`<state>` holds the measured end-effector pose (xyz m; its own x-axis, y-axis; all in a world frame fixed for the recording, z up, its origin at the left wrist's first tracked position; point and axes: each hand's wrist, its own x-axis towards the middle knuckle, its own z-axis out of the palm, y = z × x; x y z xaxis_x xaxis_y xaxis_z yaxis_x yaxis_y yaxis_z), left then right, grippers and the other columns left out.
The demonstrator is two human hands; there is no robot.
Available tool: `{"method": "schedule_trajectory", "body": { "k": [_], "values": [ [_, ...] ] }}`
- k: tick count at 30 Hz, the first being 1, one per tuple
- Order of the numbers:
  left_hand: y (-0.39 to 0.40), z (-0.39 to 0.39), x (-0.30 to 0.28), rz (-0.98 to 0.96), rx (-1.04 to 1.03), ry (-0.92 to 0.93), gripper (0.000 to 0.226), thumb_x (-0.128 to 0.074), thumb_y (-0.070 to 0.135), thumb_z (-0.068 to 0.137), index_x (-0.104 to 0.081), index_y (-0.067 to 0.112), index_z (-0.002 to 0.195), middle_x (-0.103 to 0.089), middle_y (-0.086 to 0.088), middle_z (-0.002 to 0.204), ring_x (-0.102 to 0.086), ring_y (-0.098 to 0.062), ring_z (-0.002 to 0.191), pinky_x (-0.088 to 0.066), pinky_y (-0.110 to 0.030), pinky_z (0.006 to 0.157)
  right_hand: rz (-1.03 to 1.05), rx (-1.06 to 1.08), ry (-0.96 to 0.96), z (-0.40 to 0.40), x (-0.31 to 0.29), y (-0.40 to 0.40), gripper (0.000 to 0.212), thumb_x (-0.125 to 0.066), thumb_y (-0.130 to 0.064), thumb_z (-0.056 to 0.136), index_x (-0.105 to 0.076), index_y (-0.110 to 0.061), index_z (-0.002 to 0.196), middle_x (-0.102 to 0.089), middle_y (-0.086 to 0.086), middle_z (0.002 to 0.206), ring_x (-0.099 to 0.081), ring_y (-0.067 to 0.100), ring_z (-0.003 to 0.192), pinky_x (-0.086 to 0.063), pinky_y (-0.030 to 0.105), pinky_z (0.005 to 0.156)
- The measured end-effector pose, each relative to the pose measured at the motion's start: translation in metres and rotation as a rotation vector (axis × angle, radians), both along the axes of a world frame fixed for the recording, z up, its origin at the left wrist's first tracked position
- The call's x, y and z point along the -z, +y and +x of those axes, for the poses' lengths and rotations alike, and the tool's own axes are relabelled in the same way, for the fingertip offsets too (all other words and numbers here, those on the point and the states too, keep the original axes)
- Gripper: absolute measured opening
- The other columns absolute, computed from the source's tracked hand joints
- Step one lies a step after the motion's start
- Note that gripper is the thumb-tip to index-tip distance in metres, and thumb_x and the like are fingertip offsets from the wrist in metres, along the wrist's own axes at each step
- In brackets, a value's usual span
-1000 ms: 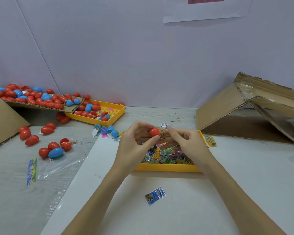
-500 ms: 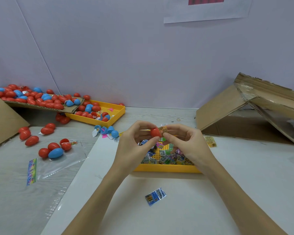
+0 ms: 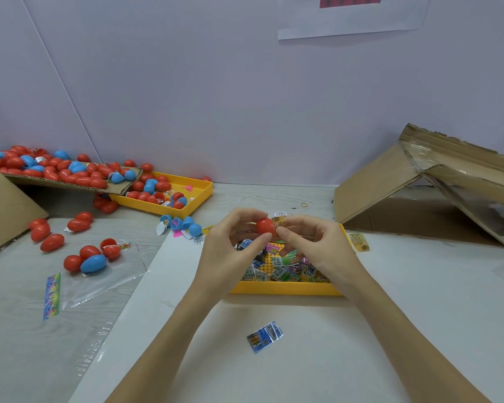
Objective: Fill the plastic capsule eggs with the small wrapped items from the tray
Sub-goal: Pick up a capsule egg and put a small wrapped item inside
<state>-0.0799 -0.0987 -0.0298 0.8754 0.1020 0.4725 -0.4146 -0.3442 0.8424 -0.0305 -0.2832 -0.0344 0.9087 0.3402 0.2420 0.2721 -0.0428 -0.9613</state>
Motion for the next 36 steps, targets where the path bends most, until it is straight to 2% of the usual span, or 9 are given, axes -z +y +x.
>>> {"method": "schedule_trajectory", "body": {
  "k": [2, 7, 11, 16, 20, 22, 28, 36],
  "values": [
    [-0.001, 0.000, 0.001, -0.008, -0.003, -0.012, 0.038, -0.080, 0.016, 0.085, -0.066, 0.019, 0.121, -0.074, 0.009, 0.106, -0.072, -0.008, 0.100, -0.058, -0.019, 0.084, -0.015, -0.010, -0.005, -0.001, -0.001, 0.001, 0.030, -0.075, -0.040, 0.085, -0.074, -0.022, 0.109, -0.080, -0.004, 0.093, -0.077, 0.019, 0.076, -0.061, 0.045, 0.068],
    [-0.004, -0.001, 0.003, 0.008, -0.013, -0.077, 0.035, -0.081, 0.019, 0.084, -0.068, 0.014, 0.117, -0.075, 0.007, 0.105, -0.072, -0.011, 0.101, -0.059, -0.023, 0.087, -0.001, -0.035, 0.019, -0.002, -0.003, -0.001, 0.030, -0.076, -0.040, 0.087, -0.073, -0.021, 0.110, -0.080, -0.002, 0.095, -0.077, 0.019, 0.076, -0.059, 0.030, 0.063],
    [-0.006, -0.004, 0.000, 0.023, 0.008, -0.125, 0.042, -0.081, 0.027, 0.082, -0.069, 0.018, 0.121, -0.074, 0.009, 0.108, -0.071, -0.012, 0.103, -0.055, -0.018, 0.088, 0.084, -0.139, 0.151, -0.003, -0.008, -0.003, 0.028, -0.073, -0.041, 0.088, -0.076, -0.021, 0.107, -0.079, 0.007, 0.099, -0.076, 0.021, 0.077, -0.055, 0.019, 0.059],
    [-0.011, -0.005, 0.000, 0.046, 0.013, -0.140, 0.039, -0.071, 0.031, 0.089, -0.066, 0.023, 0.127, -0.069, 0.006, 0.117, -0.067, -0.015, 0.108, -0.056, -0.021, 0.089, 0.134, -0.357, 0.267, -0.003, -0.013, -0.007, 0.030, -0.065, -0.048, 0.094, -0.078, -0.024, 0.107, -0.077, 0.012, 0.107, -0.073, 0.019, 0.081, -0.055, 0.021, 0.067],
    [-0.013, -0.004, 0.001, 0.040, 0.064, -0.120, 0.036, -0.066, 0.029, 0.094, -0.064, 0.019, 0.129, -0.069, 0.010, 0.121, -0.065, -0.016, 0.115, -0.055, -0.026, 0.094, 0.146, -0.410, 0.331, -0.003, -0.015, -0.006, 0.033, -0.062, -0.050, 0.094, -0.078, -0.026, 0.110, -0.076, 0.008, 0.105, -0.071, 0.019, 0.087, -0.056, 0.023, 0.071],
    [-0.014, -0.005, 0.001, 0.042, 0.060, -0.142, 0.035, -0.064, 0.029, 0.095, -0.065, 0.019, 0.128, -0.069, 0.011, 0.122, -0.065, -0.016, 0.115, -0.053, -0.023, 0.095, 0.152, -0.429, 0.353, -0.003, -0.014, -0.006, 0.034, -0.061, -0.049, 0.096, -0.077, -0.024, 0.113, -0.075, 0.008, 0.109, -0.071, 0.020, 0.090, -0.056, 0.024, 0.072],
    [-0.015, -0.006, 0.001, -0.018, 0.055, -0.148, 0.038, -0.069, 0.027, 0.089, -0.070, 0.015, 0.126, -0.073, 0.007, 0.119, -0.066, -0.015, 0.115, -0.055, -0.024, 0.095, 0.208, -0.501, 0.378, 0.001, -0.012, -0.009, 0.036, -0.062, -0.046, 0.098, -0.075, -0.016, 0.113, -0.073, 0.004, 0.110, -0.070, 0.019, 0.092, -0.055, 0.024, 0.073],
    [-0.014, -0.007, -0.002, -0.067, 0.117, -0.099, 0.042, -0.073, 0.029, 0.084, -0.070, 0.023, 0.125, -0.073, 0.015, 0.120, -0.066, -0.009, 0.118, -0.053, -0.024, 0.099, 0.214, -0.537, 0.381, 0.005, -0.008, -0.011, 0.041, -0.068, -0.049, 0.094, -0.075, -0.016, 0.117, -0.073, 0.004, 0.111, -0.070, 0.015, 0.100, -0.056, 0.024, 0.081]
  ]
}}
